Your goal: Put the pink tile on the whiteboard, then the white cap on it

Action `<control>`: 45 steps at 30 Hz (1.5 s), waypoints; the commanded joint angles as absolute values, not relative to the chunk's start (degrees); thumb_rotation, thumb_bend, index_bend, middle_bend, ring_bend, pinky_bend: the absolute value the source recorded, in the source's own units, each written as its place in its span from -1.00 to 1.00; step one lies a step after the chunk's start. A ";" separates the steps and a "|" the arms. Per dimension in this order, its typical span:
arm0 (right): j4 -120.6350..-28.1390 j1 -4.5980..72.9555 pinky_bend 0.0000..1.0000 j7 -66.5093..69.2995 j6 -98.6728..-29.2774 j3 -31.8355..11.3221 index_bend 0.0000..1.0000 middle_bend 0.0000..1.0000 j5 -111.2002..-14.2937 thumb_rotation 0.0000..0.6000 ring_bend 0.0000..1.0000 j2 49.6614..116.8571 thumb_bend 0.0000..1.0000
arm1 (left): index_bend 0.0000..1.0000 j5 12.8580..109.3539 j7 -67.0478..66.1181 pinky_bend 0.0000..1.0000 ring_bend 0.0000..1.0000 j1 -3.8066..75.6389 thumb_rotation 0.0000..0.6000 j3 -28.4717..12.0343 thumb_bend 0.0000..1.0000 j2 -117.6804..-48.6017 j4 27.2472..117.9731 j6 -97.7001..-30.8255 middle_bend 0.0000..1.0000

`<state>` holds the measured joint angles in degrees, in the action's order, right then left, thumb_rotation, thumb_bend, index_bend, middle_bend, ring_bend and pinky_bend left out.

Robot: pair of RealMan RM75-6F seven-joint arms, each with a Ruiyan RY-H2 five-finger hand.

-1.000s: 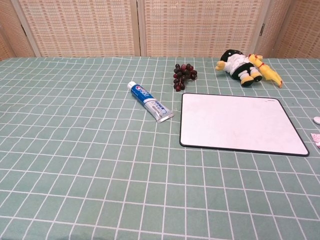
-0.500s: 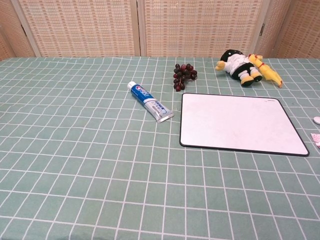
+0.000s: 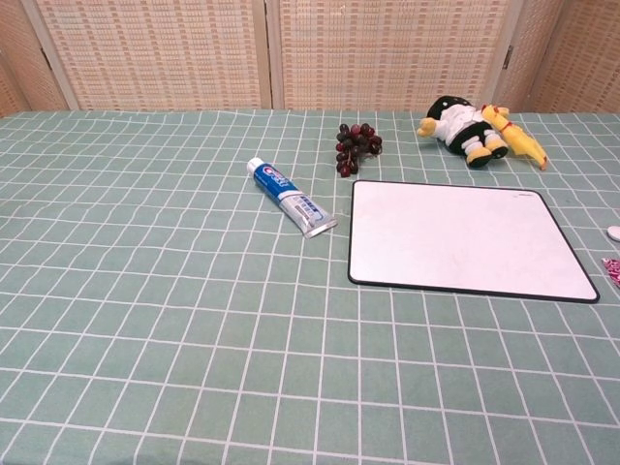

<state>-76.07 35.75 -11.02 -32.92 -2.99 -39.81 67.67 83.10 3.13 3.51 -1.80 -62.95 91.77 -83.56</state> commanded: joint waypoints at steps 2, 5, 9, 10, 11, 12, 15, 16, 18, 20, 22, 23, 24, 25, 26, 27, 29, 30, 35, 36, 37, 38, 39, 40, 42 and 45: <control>-76.73 36.62 -0.93 -11.53 -32.78 -2.26 -0.27 -0.77 -38.59 1.00 -1.00 67.12 -0.99 | -1.00 83.11 3.17 -1.00 -1.00 3.53 1.00 -1.87 -0.67 -62.95 91.86 -83.58 -1.00; -76.97 37.06 -0.93 -11.99 -33.32 -1.80 -0.26 -0.77 -38.01 1.00 -1.00 67.04 -0.99 | -1.00 82.97 3.32 -1.00 -1.00 3.53 1.00 -1.87 -0.67 -62.96 91.76 -83.42 -1.00; -77.78 37.07 -0.93 -12.11 -34.46 -1.22 -0.26 -0.77 -36.48 1.00 -1.00 66.23 -0.99 | -1.00 83.09 3.46 -1.00 -1.00 3.66 1.00 -2.01 -0.67 -62.87 91.87 -83.41 -1.00; -77.86 37.06 -0.93 -12.37 -34.62 -0.88 -0.26 -0.77 -36.39 1.00 -1.00 66.06 -0.99 | -1.00 83.18 3.41 -1.00 -1.00 3.69 1.00 -2.01 -0.67 -62.92 91.78 -83.42 -1.00; -77.86 37.02 -0.93 -12.71 -34.87 -0.43 -0.26 -0.77 -36.26 1.00 -1.00 66.00 -0.99 | -1.00 83.27 3.30 -1.00 -1.00 3.70 1.00 -1.95 -0.67 -62.93 91.71 -83.40 -1.00; -77.90 36.97 -0.93 -12.78 -34.85 -0.15 -0.26 -0.77 -36.01 1.00 -1.00 65.99 -0.99 | -1.00 83.31 3.25 -1.00 -1.00 3.69 1.00 -1.90 -0.67 -62.95 91.64 -83.37 -1.00; -77.81 36.72 -0.93 -12.48 -34.71 0.39 -0.26 -0.77 -35.39 1.00 -1.00 66.15 -0.98 | -1.00 83.32 3.48 -1.00 -1.00 3.53 1.00 -1.88 -0.67 -62.93 91.64 -83.59 -1.00; -77.73 36.64 -0.93 -12.46 -34.73 0.56 -0.26 -0.77 -35.36 1.00 -1.00 66.24 -0.98 | -1.00 83.35 3.56 -1.00 -1.00 3.45 1.00 -1.89 -0.67 -62.91 91.63 -83.74 -1.00; -77.55 36.49 -0.93 -12.33 -34.86 0.83 -0.26 -0.77 -35.23 1.00 -1.00 66.43 -0.98 | -1.00 83.40 3.64 -1.00 -1.00 3.25 1.00 -1.75 -0.67 -62.89 91.50 -83.92 -1.00; -77.29 36.42 -0.93 -12.21 -35.03 0.95 -0.25 -0.77 -35.21 1.00 -1.00 66.53 -0.98 | -1.00 83.31 3.77 -1.00 -1.00 3.01 1.00 -1.58 -0.67 -62.85 91.39 -83.98 -1.00; -77.17 36.39 -0.93 -12.03 -35.11 0.94 -0.25 -0.77 -35.21 1.00 -1.00 66.47 -0.98 | -1.00 83.17 3.89 -1.00 -1.00 2.76 1.00 -1.51 -0.67 -62.86 91.26 -84.15 -1.00; -77.22 36.37 -0.93 -11.91 -35.13 0.91 -0.25 -0.77 -35.19 1.00 -1.00 66.36 -0.98 | -1.00 83.07 3.97 -1.00 -1.00 2.61 1.00 -1.47 -0.68 -62.83 91.27 -84.26 -1.00; -77.33 36.39 -0.93 -11.82 -35.08 0.92 -0.25 -0.77 -35.23 1.00 -1.00 66.11 -0.98 | -1.00 82.92 4.15 -1.00 -1.00 2.40 1.00 -1.47 -0.67 -62.73 91.41 -84.44 -1.00; -77.43 36.43 -0.93 -11.79 -35.01 0.94 -0.24 -0.77 -35.29 1.00 -1.00 65.88 -0.98 | -1.00 82.80 4.23 -1.00 -1.00 2.28 1.00 -1.55 -0.67 -62.69 91.50 -84.63 -1.00; -77.47 36.49 -0.93 -11.82 -35.02 0.97 -0.24 -0.77 -35.36 1.00 -1.00 65.69 -0.98 | -1.00 82.73 4.24 -1.00 -1.00 2.20 1.00 -1.62 -0.67 -62.67 91.55 -84.78 -1.00; -77.52 36.57 -0.93 -11.87 -35.07 0.99 -0.24 -0.77 -35.46 1.00 -1.00 65.47 -0.98 | -1.00 82.73 4.22 -1.00 -1.00 2.16 1.00 -1.70 -0.67 -62.66 91.67 -84.93 -1.00; -77.79 36.62 -0.93 -11.67 -35.18 0.83 -0.24 -0.77 -35.66 1.00 -1.00 65.19 -0.98 | -1.00 82.95 4.07 -1.00 -1.00 2.16 1.00 -1.65 -0.67 -62.65 91.79 -84.96 -1.00; -78.05 36.56 -0.93 -11.51 -35.30 0.77 -0.24 -0.77 -36.00 1.00 -1.00 65.06 -0.98 | -1.00 83.30 3.91 -1.00 -1.00 2.21 1.00 -1.49 -0.67 -62.60 91.80 -84.91 -1.00; -78.00 36.39 -0.93 -11.81 -35.38 1.38 -0.22 -0.77 -37.14 1.00 -1.00 65.59 -0.98 | -1.00 83.65 3.73 -1.00 -1.00 2.09 1.00 -1.38 -0.68 -62.72 91.66 -85.13 -1.00; -77.57 36.39 -0.93 -11.94 -35.28 1.56 -0.22 -0.77 -37.26 1.00 -1.00 66.05 -0.98 | -1.00 83.46 3.87 -1.00 -1.00 1.97 1.00 -1.37 -0.67 -62.77 91.49 -85.13 -1.00; -77.14 36.44 -0.93 -12.09 -35.06 1.75 -0.22 -0.77 -37.32 1.00 -1.00 66.42 -0.98 | -1.00 83.28 4.05 -1.00 -1.00 1.86 1.00 -1.31 -0.67 -62.76 91.37 -85.04 -1.00; -76.63 36.54 -0.93 -12.29 -34.79 1.94 -0.22 -0.77 -37.34 1.00 -1.00 66.82 -0.98 | -1.00 83.03 4.30 -1.00 -1.00 1.75 1.00 -1.29 -0.67 -62.72 91.30 -84.96 -1.00; -75.90 36.72 -0.93 -12.57 -34.45 2.15 -0.23 -0.77 -37.32 1.00 -1.00 67.38 -0.98 | -1.00 82.68 4.62 -1.00 -1.00 1.58 1.00 -1.30 -0.67 -62.65 91.30 -84.91 -1.00; -75.36 36.86 -0.93 -12.75 -34.23 2.25 -0.23 -0.77 -37.31 1.00 -1.00 67.80 -0.98 | -1.00 82.55 4.87 -1.00 -1.00 1.47 1.00 -1.32 -0.67 -62.58 91.30 -84.96 -1.00; -74.50 37.15 -0.93 -12.92 -33.77 2.34 -0.24 -0.77 -37.28 1.00 -1.00 68.56 -0.98 | -1.00 82.48 5.19 -1.00 -1.00 1.30 1.00 -1.46 -0.67 -62.50 91.36 -85.27 -1.00; -74.34 37.29 -0.93 -12.95 -33.82 2.33 -0.24 -0.77 -37.75 1.00 -1.00 68.98 -0.98 | -1.00 82.79 4.85 -1.00 -1.00 1.24 1.00 -1.45 -0.67 -62.61 91.43 -85.51 -1.00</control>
<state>-74.35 37.25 -12.93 -33.79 2.32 -37.66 68.92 82.73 4.92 1.25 -1.46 -62.58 91.41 -85.50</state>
